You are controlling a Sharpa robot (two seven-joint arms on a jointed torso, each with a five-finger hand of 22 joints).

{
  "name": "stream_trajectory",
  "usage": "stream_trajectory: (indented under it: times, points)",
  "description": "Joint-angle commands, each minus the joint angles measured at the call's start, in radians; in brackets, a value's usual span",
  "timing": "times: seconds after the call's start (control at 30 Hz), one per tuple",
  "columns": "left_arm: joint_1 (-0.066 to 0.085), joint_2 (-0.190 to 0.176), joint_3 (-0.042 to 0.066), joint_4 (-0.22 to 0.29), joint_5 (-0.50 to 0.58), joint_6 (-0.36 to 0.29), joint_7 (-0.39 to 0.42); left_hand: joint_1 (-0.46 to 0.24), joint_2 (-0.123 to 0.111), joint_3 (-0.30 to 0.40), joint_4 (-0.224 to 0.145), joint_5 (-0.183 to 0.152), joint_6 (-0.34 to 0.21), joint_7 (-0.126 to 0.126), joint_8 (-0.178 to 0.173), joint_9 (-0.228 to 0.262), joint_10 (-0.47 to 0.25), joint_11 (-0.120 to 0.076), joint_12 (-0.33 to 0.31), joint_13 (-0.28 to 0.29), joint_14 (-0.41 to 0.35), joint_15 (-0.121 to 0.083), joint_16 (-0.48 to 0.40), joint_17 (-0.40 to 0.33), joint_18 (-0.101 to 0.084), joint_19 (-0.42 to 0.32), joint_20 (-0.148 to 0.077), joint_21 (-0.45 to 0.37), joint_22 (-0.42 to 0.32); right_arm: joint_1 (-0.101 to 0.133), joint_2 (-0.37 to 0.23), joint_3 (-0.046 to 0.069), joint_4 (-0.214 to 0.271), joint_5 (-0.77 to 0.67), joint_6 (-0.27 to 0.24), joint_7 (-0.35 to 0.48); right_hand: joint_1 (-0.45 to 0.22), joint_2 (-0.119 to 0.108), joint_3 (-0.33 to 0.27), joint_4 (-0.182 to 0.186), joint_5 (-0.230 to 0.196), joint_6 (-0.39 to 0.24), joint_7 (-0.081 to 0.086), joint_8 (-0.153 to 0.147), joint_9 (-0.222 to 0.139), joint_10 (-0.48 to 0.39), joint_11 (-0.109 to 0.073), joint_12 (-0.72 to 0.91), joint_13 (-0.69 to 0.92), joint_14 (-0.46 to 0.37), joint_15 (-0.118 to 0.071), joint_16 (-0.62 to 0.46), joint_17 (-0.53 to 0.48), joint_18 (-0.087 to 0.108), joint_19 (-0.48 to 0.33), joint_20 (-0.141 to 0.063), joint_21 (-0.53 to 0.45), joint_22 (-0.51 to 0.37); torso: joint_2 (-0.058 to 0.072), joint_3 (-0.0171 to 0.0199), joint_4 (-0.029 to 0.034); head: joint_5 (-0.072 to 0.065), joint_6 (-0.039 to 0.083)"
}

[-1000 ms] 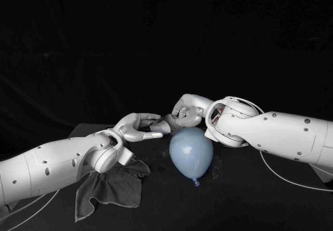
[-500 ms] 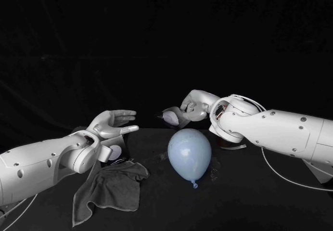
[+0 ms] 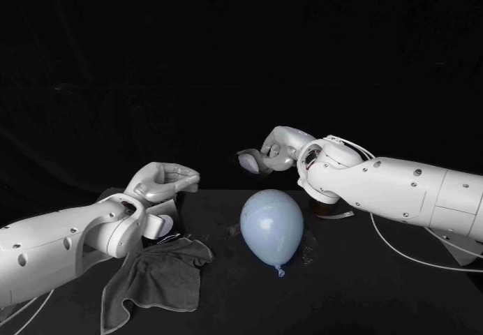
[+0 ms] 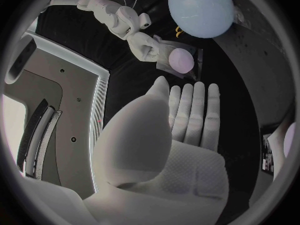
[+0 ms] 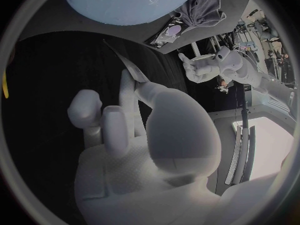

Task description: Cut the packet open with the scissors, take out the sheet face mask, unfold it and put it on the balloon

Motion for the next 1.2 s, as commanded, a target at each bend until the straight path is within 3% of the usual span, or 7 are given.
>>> stream_trajectory:
  times: [0.03, 0.33, 0.7, 0.9, 0.93, 1.03, 1.2]
  points:
    - [0.002, 0.035, 0.002, 0.021, -0.022, -0.022, -0.071, -0.051, 0.006, 0.002, 0.0, -0.002, 0.013, -0.004, -0.022, -0.015, 0.039, -0.009, -0.022, -0.011, 0.084, -0.024, 0.04, 0.025, 0.008, 0.063, -0.025, 0.035, 0.012, 0.0, 0.009, 0.001, -0.003, -0.067, -0.027, -0.036, -0.006, 0.002, 0.019, -0.011, 0.003, -0.002, -0.005, 0.035, 0.052, 0.009, -0.008, 0.007, 0.002, 0.02, -0.008, 0.001, -0.004, -0.005, 0.002, -0.006, -0.001, 0.0, 0.0, 0.0008, -0.0016, -0.002, 0.004]
    - [0.048, 0.159, 0.002, -0.004, -0.041, -0.067, -0.223, -0.241, 0.004, -0.077, 0.003, -0.004, 0.011, -0.006, -0.061, -0.034, 0.093, -0.019, -0.051, -0.007, 0.184, -0.046, 0.128, 0.095, 0.005, 0.146, -0.07, 0.089, 0.029, -0.003, 0.018, 0.001, 0.017, -0.126, -0.02, -0.053, -0.01, 0.001, 0.027, -0.013, 0.003, -0.003, -0.005, 0.038, 0.054, 0.008, -0.008, 0.009, 0.005, 0.019, -0.008, -0.001, -0.006, -0.004, -0.002, -0.006, -0.007, -0.003, 0.002, 0.0046, -0.0042, 0.004, 0.005]
    - [0.074, 0.248, 0.002, -0.054, 0.033, -0.209, -0.247, -0.264, -0.044, -0.13, 0.007, -0.002, -0.07, 0.035, -0.11, -0.048, -0.034, 0.029, -0.092, -0.015, 0.032, 0.009, 0.002, 0.076, 0.003, 0.039, -0.018, 0.003, -0.023, -0.007, 0.016, 0.001, 0.054, -0.184, 0.003, -0.062, -0.012, 0.0, 0.031, -0.015, 0.002, -0.005, -0.005, 0.04, 0.055, 0.006, -0.008, 0.01, 0.008, 0.018, -0.008, -0.004, -0.01, -0.003, -0.005, -0.005, -0.012, -0.005, 0.001, 0.0035, -0.0048, 0.007, 0.005]
    - [0.081, 0.271, 0.002, -0.059, 0.016, -0.201, -0.327, -0.29, -0.108, -0.197, 0.011, 0.001, -0.1, 0.059, -0.126, -0.05, -0.096, 0.055, -0.09, -0.017, -0.055, 0.041, -0.085, 0.053, 0.0, -0.025, 0.015, -0.059, -0.063, -0.008, 0.016, 0.001, 0.07, -0.207, 0.005, -0.063, -0.013, -0.001, 0.036, -0.017, 0.003, -0.006, -0.005, 0.043, 0.056, 0.006, -0.008, 0.011, 0.01, 0.018, -0.007, -0.004, -0.009, -0.003, -0.006, -0.005, -0.012, -0.004, 0.001, 0.0029, -0.0036, 0.007, 0.005]
    - [0.083, 0.276, 0.002, -0.061, 0.008, -0.189, -0.357, -0.314, -0.164, -0.245, 0.013, 0.007, -0.112, 0.067, -0.132, -0.051, -0.119, 0.064, -0.094, -0.018, -0.088, 0.052, -0.112, 0.042, -0.002, -0.047, 0.022, -0.077, -0.072, -0.008, 0.016, 0.001, 0.073, -0.212, 0.005, -0.064, -0.014, -0.001, 0.037, -0.018, 0.003, -0.006, -0.005, 0.044, 0.056, 0.006, -0.008, 0.011, 0.011, 0.018, -0.008, -0.004, -0.008, -0.003, -0.006, -0.005, -0.012, -0.004, 0.001, 0.0028, -0.0036, 0.008, 0.004]
    - [0.085, 0.284, 0.002, -0.062, -0.005, -0.168, -0.409, -0.35, -0.203, -0.277, 0.015, 0.017, -0.139, 0.081, -0.146, -0.055, -0.162, 0.079, -0.106, -0.019, -0.142, 0.071, -0.157, 0.024, -0.012, -0.083, 0.027, -0.106, -0.08, -0.009, 0.017, 0.001, 0.078, -0.217, 0.004, -0.064, -0.014, -0.002, 0.039, -0.019, 0.003, -0.006, -0.005, 0.045, 0.056, 0.006, -0.008, 0.012, 0.012, 0.018, -0.008, -0.004, -0.008, -0.003, -0.006, -0.005, -0.012, -0.003, 0.001, 0.0027, -0.0035, 0.008, 0.003]
    - [0.088, 0.292, 0.002, -0.061, -0.019, -0.145, -0.473, -0.371, -0.218, -0.294, 0.011, 0.019, -0.171, 0.093, -0.161, -0.06, -0.21, 0.096, -0.119, -0.019, -0.212, 0.093, -0.208, 0.0, -0.034, -0.208, 0.028, -0.154, -0.087, -0.01, 0.018, 0.001, 0.089, -0.221, 0.007, -0.062, -0.015, -0.002, 0.041, -0.02, 0.003, -0.006, -0.005, 0.046, 0.057, 0.005, -0.008, 0.012, 0.013, 0.018, -0.008, -0.003, -0.007, -0.003, -0.006, -0.005, -0.012, -0.003, 0.001, 0.0032, -0.0034, 0.011, 0.001]
